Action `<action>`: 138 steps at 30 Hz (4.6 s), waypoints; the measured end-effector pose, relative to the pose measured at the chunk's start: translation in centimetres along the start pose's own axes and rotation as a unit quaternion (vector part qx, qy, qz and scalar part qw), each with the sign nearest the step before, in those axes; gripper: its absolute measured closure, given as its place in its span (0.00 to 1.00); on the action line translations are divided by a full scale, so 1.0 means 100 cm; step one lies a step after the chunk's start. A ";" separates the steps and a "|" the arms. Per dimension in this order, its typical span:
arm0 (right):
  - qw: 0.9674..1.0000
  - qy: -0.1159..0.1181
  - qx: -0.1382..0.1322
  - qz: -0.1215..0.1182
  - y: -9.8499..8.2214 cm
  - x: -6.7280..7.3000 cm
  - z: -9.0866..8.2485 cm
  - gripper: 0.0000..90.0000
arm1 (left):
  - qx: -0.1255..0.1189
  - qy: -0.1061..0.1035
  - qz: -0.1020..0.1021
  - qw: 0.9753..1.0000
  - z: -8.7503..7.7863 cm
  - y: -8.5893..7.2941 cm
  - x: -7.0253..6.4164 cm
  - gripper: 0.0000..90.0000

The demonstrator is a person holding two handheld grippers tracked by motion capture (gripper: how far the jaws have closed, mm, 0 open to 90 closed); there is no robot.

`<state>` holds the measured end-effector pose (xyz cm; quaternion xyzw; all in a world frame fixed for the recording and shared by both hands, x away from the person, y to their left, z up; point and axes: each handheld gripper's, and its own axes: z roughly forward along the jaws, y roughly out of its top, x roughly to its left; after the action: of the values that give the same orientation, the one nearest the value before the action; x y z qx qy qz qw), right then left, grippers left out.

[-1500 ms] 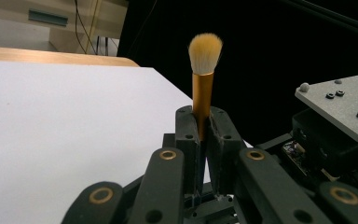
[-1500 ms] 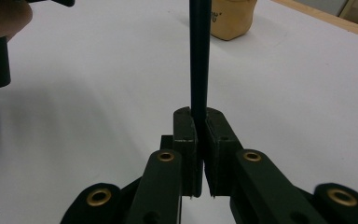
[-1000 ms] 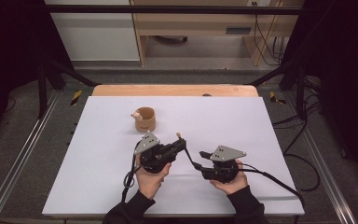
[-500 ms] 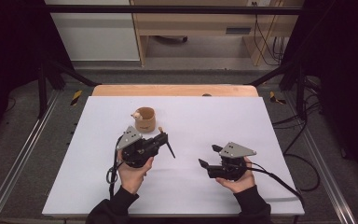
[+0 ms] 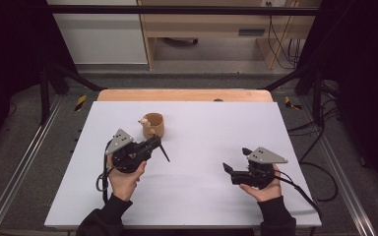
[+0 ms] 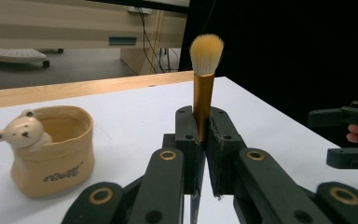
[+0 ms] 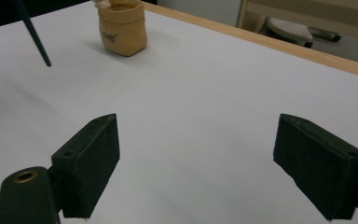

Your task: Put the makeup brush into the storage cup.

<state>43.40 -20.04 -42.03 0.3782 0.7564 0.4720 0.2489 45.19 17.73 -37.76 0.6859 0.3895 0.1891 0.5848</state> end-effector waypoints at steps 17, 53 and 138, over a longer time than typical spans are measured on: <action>0.999 -0.041 0.003 0.023 -0.005 -0.015 -0.013 0.09 | 0.004 0.030 0.007 1.000 -0.008 0.015 0.018 0.92; 0.997 -0.055 0.005 0.046 -0.012 -0.031 -0.015 0.10 | 0.000 0.078 0.018 0.997 0.015 0.057 0.041 0.92; 0.998 -0.051 0.012 0.036 -0.014 -0.029 -0.010 0.10 | 0.084 0.147 0.030 0.985 0.098 0.037 0.087 0.92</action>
<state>43.91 -23.32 -42.81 0.4320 0.7339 0.4520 0.2655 58.85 17.84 -38.33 0.7086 0.4656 0.2717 0.4552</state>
